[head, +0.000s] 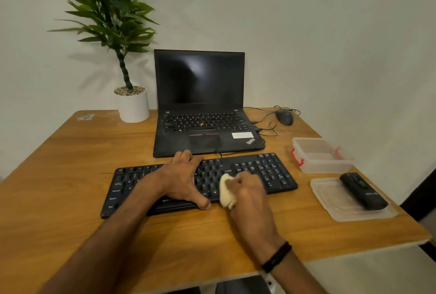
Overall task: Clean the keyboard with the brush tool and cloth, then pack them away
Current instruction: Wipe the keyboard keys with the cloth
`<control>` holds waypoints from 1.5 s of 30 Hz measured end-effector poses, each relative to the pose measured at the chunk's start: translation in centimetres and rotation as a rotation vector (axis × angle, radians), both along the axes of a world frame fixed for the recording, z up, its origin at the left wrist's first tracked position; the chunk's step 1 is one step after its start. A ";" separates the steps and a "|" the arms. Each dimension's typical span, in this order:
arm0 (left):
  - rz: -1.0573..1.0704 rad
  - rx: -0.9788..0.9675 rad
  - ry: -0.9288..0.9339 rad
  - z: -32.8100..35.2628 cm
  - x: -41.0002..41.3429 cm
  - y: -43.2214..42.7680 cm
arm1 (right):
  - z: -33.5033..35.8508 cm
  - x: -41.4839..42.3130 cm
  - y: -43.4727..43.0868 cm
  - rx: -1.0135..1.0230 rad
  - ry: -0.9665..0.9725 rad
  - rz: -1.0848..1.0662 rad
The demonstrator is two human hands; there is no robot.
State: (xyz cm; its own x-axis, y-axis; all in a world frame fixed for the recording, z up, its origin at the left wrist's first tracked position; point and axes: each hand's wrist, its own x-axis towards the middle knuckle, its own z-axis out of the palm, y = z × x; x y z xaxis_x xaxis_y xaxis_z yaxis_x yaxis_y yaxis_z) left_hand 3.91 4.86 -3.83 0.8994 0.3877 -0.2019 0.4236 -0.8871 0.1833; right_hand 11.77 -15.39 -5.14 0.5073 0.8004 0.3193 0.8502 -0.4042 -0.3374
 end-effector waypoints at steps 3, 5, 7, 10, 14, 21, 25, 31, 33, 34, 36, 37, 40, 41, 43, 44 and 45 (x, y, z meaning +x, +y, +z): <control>0.004 0.005 0.002 -0.3 -0.2 0.2 | -0.7 -0.7 -0.7 0.003 0.020 0.110; -0.003 0.010 0.002 -0.5 -0.3 0.1 | -0.8 1.1 -1.9 0.028 0.108 0.065; -0.001 0.009 0.007 -0.4 -0.1 0.0 | -0.7 1.6 -2.8 0.086 0.187 0.001; 0.000 0.025 0.003 0.0 0.0 0.3 | -1.1 -0.3 -2.6 -0.001 0.091 0.066; -0.001 0.017 0.005 -0.5 -0.4 0.3 | 0.4 0.0 -3.5 -0.038 0.199 0.025; -0.020 0.027 -0.006 -0.4 0.1 0.4 | 3.3 4.8 -1.8 0.056 0.138 -0.301; -0.018 0.066 -0.007 -1.0 -0.2 0.5 | 2.0 2.6 1.2 -0.044 0.117 -0.058; -0.036 0.067 -0.021 -1.0 -0.1 0.4 | 1.6 2.7 4.2 -0.072 0.054 -0.057; -0.022 0.079 -0.044 -0.8 -0.2 0.8 | 1.8 2.8 4.7 -0.086 0.068 -0.091; -0.017 0.080 -0.047 -0.8 -0.3 0.9 | 1.8 2.7 4.6 -0.098 0.070 -0.102; -0.017 0.076 -0.039 -1.0 -0.5 0.7 | 1.3 2.6 4.2 -0.101 0.076 -0.123; -0.023 0.075 -0.037 -1.2 -0.5 0.5 | 1.2 2.5 4.2 -0.092 0.077 -0.137; -0.037 0.071 -0.046 -1.0 -0.3 0.5 | 1.3 2.4 4.8 -0.056 0.020 -0.156; -0.032 0.065 -0.051 -0.9 -0.3 0.6 | 1.6 2.5 4.8 -0.061 0.021 -0.143; -0.024 0.057 -0.064 -0.9 -0.4 0.6 | 2.2 3.0 3.9 -0.090 0.063 -0.072; -0.022 0.055 -0.069 -1.0 -0.4 0.5 | 2.4 3.4 3.3 -0.112 0.089 -0.025; -0.024 0.052 -0.067 -1.0 -0.4 0.4 | 2.5 3.8 2.8 -0.133 0.111 0.005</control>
State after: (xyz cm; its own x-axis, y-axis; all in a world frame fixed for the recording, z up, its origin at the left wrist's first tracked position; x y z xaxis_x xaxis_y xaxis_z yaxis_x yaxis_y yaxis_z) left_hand 3.50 5.27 -4.82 0.9195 0.3741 -0.1209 0.3902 -0.9060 0.1642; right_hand 15.58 -12.63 -2.59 0.5292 0.8347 0.1523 0.8128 -0.4472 -0.3732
